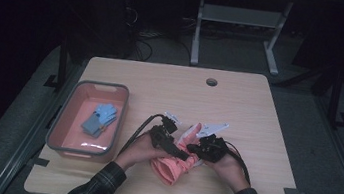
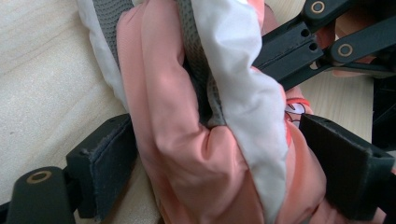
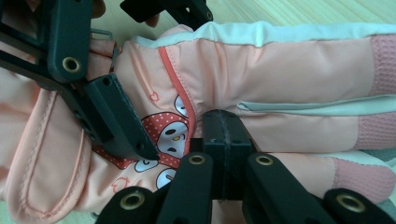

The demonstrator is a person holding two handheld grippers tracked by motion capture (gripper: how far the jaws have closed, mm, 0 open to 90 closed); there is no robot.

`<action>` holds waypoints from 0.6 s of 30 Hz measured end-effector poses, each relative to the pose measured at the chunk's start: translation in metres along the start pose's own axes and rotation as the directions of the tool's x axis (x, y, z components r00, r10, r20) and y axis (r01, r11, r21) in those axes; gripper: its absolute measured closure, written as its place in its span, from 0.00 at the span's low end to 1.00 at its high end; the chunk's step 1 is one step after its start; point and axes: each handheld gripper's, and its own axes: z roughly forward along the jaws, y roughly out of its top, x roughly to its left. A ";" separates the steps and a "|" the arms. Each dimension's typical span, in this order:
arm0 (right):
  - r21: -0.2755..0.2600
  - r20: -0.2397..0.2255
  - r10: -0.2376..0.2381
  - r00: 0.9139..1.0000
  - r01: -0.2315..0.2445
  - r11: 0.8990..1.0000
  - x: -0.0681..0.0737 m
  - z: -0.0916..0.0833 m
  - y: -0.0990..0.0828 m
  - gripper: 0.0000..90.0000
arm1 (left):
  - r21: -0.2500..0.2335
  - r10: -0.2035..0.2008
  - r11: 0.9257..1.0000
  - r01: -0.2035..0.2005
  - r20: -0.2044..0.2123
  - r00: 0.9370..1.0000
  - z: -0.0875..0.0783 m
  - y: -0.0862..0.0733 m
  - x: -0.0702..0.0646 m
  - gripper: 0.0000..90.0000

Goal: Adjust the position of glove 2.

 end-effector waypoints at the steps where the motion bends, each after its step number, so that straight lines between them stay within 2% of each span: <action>1: 0.000 0.000 0.000 1.000 0.000 1.000 0.000 0.000 0.000 1.00 | 0.002 0.002 1.000 -0.002 0.000 1.000 0.000 0.000 0.000 0.14; 3: 0.001 -0.001 -0.002 1.000 0.002 1.000 0.000 0.000 0.000 1.00 | 0.005 0.000 1.000 0.000 0.018 1.000 0.000 0.000 0.000 0.18; 11: 0.006 0.002 -0.012 1.000 0.012 1.000 0.001 0.001 0.001 1.00 | 0.016 0.001 1.000 -0.002 0.016 1.000 0.000 0.000 0.000 0.27; 14: 0.002 0.002 -0.013 1.000 0.013 1.000 0.000 0.002 0.001 1.00 | 0.011 -0.006 1.000 0.005 0.029 1.000 -0.001 0.000 0.003 0.31; 15: -0.004 0.007 -0.011 1.000 0.011 1.000 0.001 0.002 0.001 1.00 | 0.016 0.000 1.000 0.000 0.030 1.000 -0.002 0.000 0.004 0.37; 17: -0.005 0.008 -0.012 1.000 0.012 1.000 0.001 0.003 0.001 1.00 | 0.022 0.000 1.000 -0.001 0.029 1.000 -0.003 0.000 0.006 0.40; 18: -0.008 0.010 -0.010 1.000 0.010 1.000 0.001 0.003 0.001 1.00 | 0.026 -0.007 1.000 0.006 0.030 1.000 -0.003 0.000 0.007 0.45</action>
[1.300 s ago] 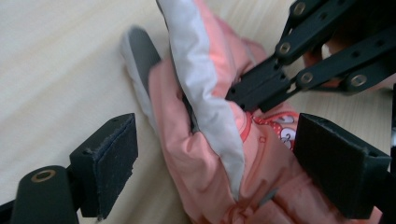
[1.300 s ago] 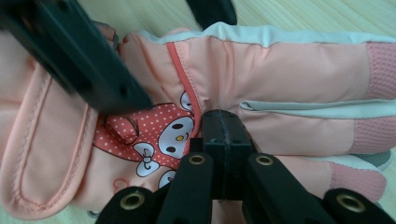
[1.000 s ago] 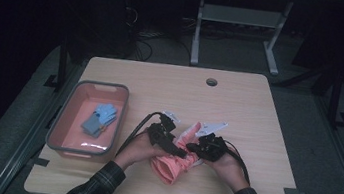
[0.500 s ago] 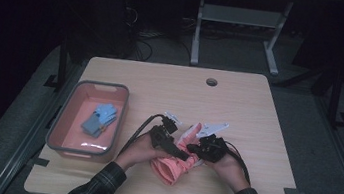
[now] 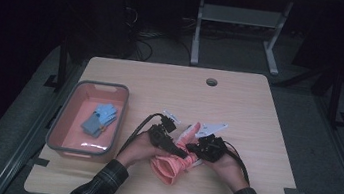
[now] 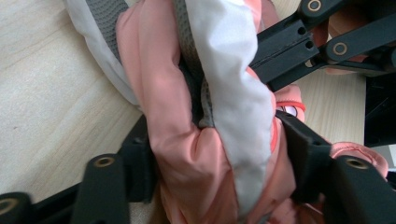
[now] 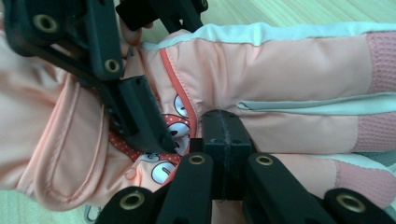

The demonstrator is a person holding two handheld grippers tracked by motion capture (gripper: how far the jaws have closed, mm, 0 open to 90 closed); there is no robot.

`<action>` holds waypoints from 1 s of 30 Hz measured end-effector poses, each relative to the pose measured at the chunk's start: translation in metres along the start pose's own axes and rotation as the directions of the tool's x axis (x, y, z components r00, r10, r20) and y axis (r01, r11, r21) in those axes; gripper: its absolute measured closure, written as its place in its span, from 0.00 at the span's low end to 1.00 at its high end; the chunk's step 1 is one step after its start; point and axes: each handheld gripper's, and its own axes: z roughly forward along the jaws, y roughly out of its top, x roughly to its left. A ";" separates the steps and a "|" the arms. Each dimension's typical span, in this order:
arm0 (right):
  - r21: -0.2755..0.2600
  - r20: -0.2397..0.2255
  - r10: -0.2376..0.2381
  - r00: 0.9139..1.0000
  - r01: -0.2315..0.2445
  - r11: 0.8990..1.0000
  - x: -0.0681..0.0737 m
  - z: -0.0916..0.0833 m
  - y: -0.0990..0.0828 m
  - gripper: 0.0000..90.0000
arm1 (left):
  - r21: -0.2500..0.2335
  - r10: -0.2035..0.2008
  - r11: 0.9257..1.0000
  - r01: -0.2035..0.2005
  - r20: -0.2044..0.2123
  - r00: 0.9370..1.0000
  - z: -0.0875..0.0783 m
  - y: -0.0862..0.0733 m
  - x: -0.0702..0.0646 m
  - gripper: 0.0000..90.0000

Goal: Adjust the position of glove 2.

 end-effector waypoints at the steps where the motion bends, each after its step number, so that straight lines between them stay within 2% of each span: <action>1: -0.002 0.000 -0.001 1.000 0.001 1.000 0.000 0.000 0.000 1.00 | 0.004 -0.009 1.000 0.009 -0.003 1.000 0.000 0.000 0.001 0.48; 4: -0.003 -0.001 -0.001 1.000 0.001 1.000 0.000 0.001 0.000 1.00 | 0.013 -0.017 1.000 0.017 -0.009 1.000 -0.001 0.001 0.001 0.53; 6: -0.011 -0.001 -0.003 1.000 0.003 1.000 -0.001 0.001 0.001 1.00 | 0.016 -0.028 0.999 0.029 -0.013 1.000 -0.001 0.002 0.003 0.60; 10: -0.022 -0.012 0.002 1.000 -0.003 1.000 -0.003 -0.002 0.002 0.98 | 0.009 -0.029 1.000 0.029 -0.016 0.999 -0.002 0.001 0.003 0.64; 11: -0.033 -0.025 0.013 1.000 -0.014 0.999 -0.004 -0.005 0.001 0.92 | 0.008 -0.026 1.000 0.026 -0.017 1.000 -0.003 0.001 0.003 0.65; 12: -0.048 -0.061 0.036 0.997 -0.039 0.998 -0.005 -0.011 0.001 0.81 | 0.001 -0.025 1.000 0.025 -0.015 1.000 -0.003 0.000 0.003 0.66; 13: -0.059 -0.052 0.034 0.998 -0.037 0.998 -0.004 -0.015 0.000 0.74 | -0.010 -0.031 0.999 0.031 -0.014 0.999 -0.003 0.000 0.002 0.67; 14: -0.059 -0.052 0.034 0.998 -0.037 0.998 -0.004 -0.015 0.000 0.74 | -0.010 -0.031 0.999 0.031 -0.014 0.999 -0.003 0.000 0.002 0.67; 15: -0.075 -0.035 0.030 0.999 -0.033 0.997 -0.004 -0.019 -0.001 0.68 | -0.012 -0.027 1.000 0.027 -0.015 1.000 -0.003 0.000 0.002 0.67; 17: -0.097 0.003 0.054 0.999 -0.054 0.994 -0.004 -0.029 -0.005 0.58 | -0.018 -0.026 1.000 0.025 -0.018 1.000 -0.004 0.000 0.000 0.69; 18: -0.127 0.058 0.072 0.996 -0.064 0.990 -0.007 -0.039 -0.012 0.48 | -0.018 -0.028 0.999 0.028 -0.022 0.999 -0.005 0.000 -0.001 0.70; 21: -0.138 0.128 0.121 0.984 -0.103 0.985 -0.016 -0.052 -0.026 0.36 | -0.016 -0.011 1.000 0.010 -0.021 1.000 -0.008 0.001 -0.003 0.71; 22: -0.138 0.128 0.121 0.984 -0.103 0.985 -0.016 -0.052 -0.026 0.36 | -0.016 -0.011 1.000 0.010 -0.021 1.000 -0.008 0.001 -0.003 0.71; 23: -0.136 0.162 0.147 0.976 -0.125 0.983 -0.021 -0.058 -0.037 0.29 | -0.021 -0.008 1.000 0.008 -0.013 1.000 -0.009 0.001 -0.005 0.71; 24: -0.135 0.179 0.164 0.970 -0.141 0.981 -0.023 -0.061 -0.043 0.28 | -0.021 -0.012 1.000 0.012 -0.003 1.000 -0.010 0.001 -0.005 0.71; 27: -0.143 0.188 0.199 0.962 -0.174 0.974 -0.029 -0.064 -0.055 0.23 | -0.029 -0.011 1.000 0.011 0.008 1.000 -0.012 0.002 -0.006 0.72; 28: -0.143 0.213 0.225 0.951 -0.197 0.970 -0.034 -0.067 -0.066 0.21 | -0.036 -0.013 0.999 0.013 0.015 1.000 -0.013 0.002 -0.006 0.72; 29: -0.143 0.213 0.225 0.951 -0.197 0.970 -0.034 -0.067 -0.066 0.21 | -0.035 -0.010 0.999 0.011 0.016 1.000 -0.014 0.002 -0.007 0.72; 30: -0.139 0.230 0.234 0.945 -0.206 0.969 -0.040 -0.066 -0.075 0.20 | -0.037 -0.006 0.999 0.007 0.018 1.000 -0.015 0.002 -0.009 0.72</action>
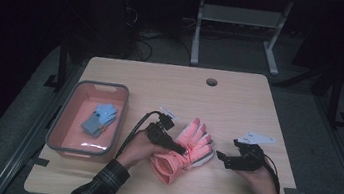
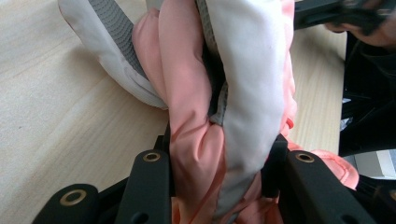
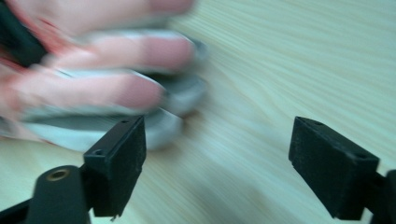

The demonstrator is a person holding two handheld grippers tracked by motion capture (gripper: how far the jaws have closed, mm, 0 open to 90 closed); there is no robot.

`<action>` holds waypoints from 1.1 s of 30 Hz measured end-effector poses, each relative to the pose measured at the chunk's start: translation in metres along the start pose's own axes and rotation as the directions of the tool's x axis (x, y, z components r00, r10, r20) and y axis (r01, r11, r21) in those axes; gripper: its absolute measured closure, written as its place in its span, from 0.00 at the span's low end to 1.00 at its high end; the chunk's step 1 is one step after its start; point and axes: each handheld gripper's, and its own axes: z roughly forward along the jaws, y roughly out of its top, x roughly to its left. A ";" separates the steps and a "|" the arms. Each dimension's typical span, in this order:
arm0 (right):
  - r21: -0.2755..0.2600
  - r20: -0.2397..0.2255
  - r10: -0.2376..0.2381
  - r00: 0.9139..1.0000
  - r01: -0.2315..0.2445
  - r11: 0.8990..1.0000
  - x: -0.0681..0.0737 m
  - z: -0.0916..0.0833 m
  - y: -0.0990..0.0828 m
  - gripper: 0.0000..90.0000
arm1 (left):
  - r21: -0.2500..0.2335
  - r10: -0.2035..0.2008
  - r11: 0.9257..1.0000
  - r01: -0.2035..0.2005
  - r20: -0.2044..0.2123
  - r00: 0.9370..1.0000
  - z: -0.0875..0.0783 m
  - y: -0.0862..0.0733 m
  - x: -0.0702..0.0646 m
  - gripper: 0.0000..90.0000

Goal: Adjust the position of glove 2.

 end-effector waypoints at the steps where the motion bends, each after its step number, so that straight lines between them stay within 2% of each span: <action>1: 0.000 0.000 0.000 1.000 0.000 1.000 0.000 0.000 0.000 0.20 | -0.002 0.003 1.000 -0.003 -0.001 1.000 -0.001 0.000 -0.001 0.72; 4: 0.020 0.025 0.023 0.999 -0.024 1.000 -0.007 0.008 -0.005 0.16 | 0.001 0.022 1.000 -0.022 -0.004 1.000 -0.004 0.002 -0.005 0.72; 7: 0.043 0.042 0.017 0.999 -0.019 0.999 -0.010 0.012 -0.008 0.16 | -0.011 0.031 0.999 -0.031 -0.008 0.999 -0.008 0.003 -0.008 0.71; 14: 0.059 0.079 0.011 0.997 -0.016 0.998 -0.009 0.019 -0.010 0.15 | -0.045 0.042 0.998 -0.042 -0.016 0.999 -0.015 0.004 -0.010 0.71; 16: 0.077 0.094 -0.006 0.996 -0.001 0.997 -0.009 0.022 -0.012 0.13 | -0.051 0.046 0.998 -0.047 -0.016 0.999 -0.018 0.005 -0.011 0.71; 21: 0.054 0.093 -0.001 0.996 -0.004 0.999 -0.010 0.025 -0.013 0.11 | -0.074 0.060 0.995 -0.061 -0.028 0.998 -0.029 0.008 -0.016 0.71; 23: 0.056 0.076 0.012 0.997 -0.017 0.998 -0.012 0.025 -0.013 0.11 | -0.090 0.054 0.994 -0.057 -0.032 0.998 -0.033 0.008 -0.017 0.71; 26: 0.057 0.075 0.015 0.997 -0.020 0.998 -0.012 0.025 -0.013 0.11 | -0.101 0.060 0.993 -0.063 -0.039 0.997 -0.038 0.009 -0.017 0.71; 28: 0.057 0.075 0.014 0.997 -0.019 0.998 -0.012 0.026 -0.013 0.11 | -0.128 0.043 0.991 -0.047 -0.040 0.998 -0.045 0.009 -0.017 0.71; 33: 0.057 0.074 0.013 0.997 -0.018 0.998 -0.012 0.026 -0.014 0.11 | -0.148 0.033 0.988 -0.042 -0.062 0.998 -0.058 0.009 -0.016 0.70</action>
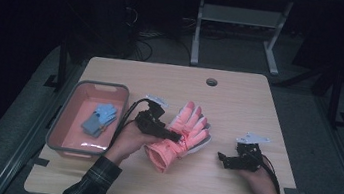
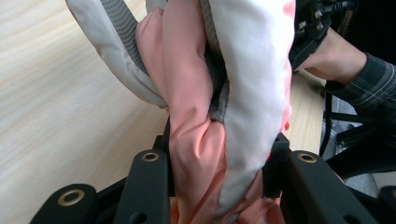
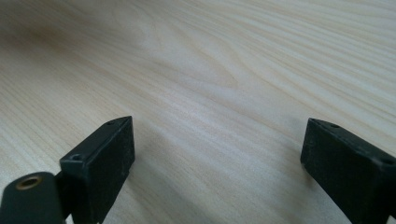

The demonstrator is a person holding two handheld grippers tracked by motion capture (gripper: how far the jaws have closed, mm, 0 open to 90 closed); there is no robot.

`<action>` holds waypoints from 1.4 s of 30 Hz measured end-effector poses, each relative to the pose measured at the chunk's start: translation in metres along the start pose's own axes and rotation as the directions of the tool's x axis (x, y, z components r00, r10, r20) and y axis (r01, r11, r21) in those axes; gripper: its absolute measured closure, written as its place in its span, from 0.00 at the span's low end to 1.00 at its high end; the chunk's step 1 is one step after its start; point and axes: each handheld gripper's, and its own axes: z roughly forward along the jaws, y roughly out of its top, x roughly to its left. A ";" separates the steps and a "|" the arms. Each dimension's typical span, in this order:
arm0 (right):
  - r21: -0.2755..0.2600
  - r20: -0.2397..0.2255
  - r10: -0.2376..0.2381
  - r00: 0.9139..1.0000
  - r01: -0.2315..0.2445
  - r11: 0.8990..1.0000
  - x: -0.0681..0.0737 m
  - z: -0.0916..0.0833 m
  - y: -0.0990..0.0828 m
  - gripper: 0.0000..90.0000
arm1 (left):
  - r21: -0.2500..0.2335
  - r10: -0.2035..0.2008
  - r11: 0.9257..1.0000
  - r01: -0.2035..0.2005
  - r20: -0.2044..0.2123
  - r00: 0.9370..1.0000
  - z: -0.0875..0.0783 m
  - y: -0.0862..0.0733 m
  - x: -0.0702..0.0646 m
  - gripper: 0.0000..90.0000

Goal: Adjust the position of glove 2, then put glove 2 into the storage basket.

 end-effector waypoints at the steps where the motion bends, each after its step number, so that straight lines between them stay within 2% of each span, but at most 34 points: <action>1: 0.000 0.000 0.000 1.000 0.000 1.000 0.000 0.000 0.000 0.11 | -0.004 0.000 1.000 0.000 -0.007 1.000 -0.003 0.000 0.000 0.70; 13: 0.000 0.000 0.001 1.000 -0.001 1.000 0.000 0.000 0.000 0.11 | -0.064 0.000 0.998 -0.003 -0.052 0.999 -0.035 0.003 0.004 0.70; 23: -0.001 0.000 0.001 1.000 -0.001 1.000 0.000 0.000 0.000 0.11 | -0.124 -0.032 0.992 0.020 -0.093 0.995 -0.069 0.000 0.014 0.70; 24: -0.001 0.000 0.001 1.000 -0.001 1.000 0.000 0.000 0.000 0.11 | -0.144 -0.040 0.989 0.025 -0.098 0.994 -0.077 -0.001 0.015 0.70; 26: -0.001 0.000 0.001 1.000 -0.001 1.000 0.000 0.000 0.000 0.11 | -0.150 -0.039 0.988 0.023 -0.103 0.994 -0.082 -0.001 0.016 0.70; 27: -0.001 0.000 0.000 1.000 0.000 1.000 0.000 0.000 0.000 0.11 | -0.167 -0.047 0.986 0.028 -0.114 0.992 -0.090 -0.002 0.017 0.70; 28: -0.001 0.000 0.000 1.000 0.000 1.000 0.000 0.000 0.000 0.11 | -0.167 -0.047 0.986 0.028 -0.114 0.992 -0.090 -0.002 0.017 0.70; 31: -0.001 0.000 0.001 1.000 -0.001 1.000 0.000 0.000 0.000 0.11 | -0.194 -0.064 0.980 0.037 -0.132 0.989 -0.105 -0.006 0.022 0.70; 33: -0.001 0.000 0.001 1.000 -0.001 1.000 0.000 0.000 0.000 0.11 | -0.198 -0.068 0.979 0.039 -0.137 0.988 -0.109 -0.007 0.024 0.70; 36: -0.001 0.000 0.002 1.000 -0.002 1.000 0.000 0.000 0.000 0.11 | -0.226 -0.086 0.973 0.050 -0.151 0.985 -0.122 -0.011 0.027 0.70; 40: -0.001 0.000 0.002 1.000 -0.002 1.000 0.000 0.000 0.000 0.11 | -0.235 -0.093 0.970 0.054 -0.159 0.983 -0.130 -0.014 0.030 0.70; 42: -0.001 0.000 0.002 1.000 -0.002 1.000 0.000 0.000 0.000 0.11 | -0.248 -0.108 0.967 0.064 -0.164 0.981 -0.137 -0.017 0.031 0.70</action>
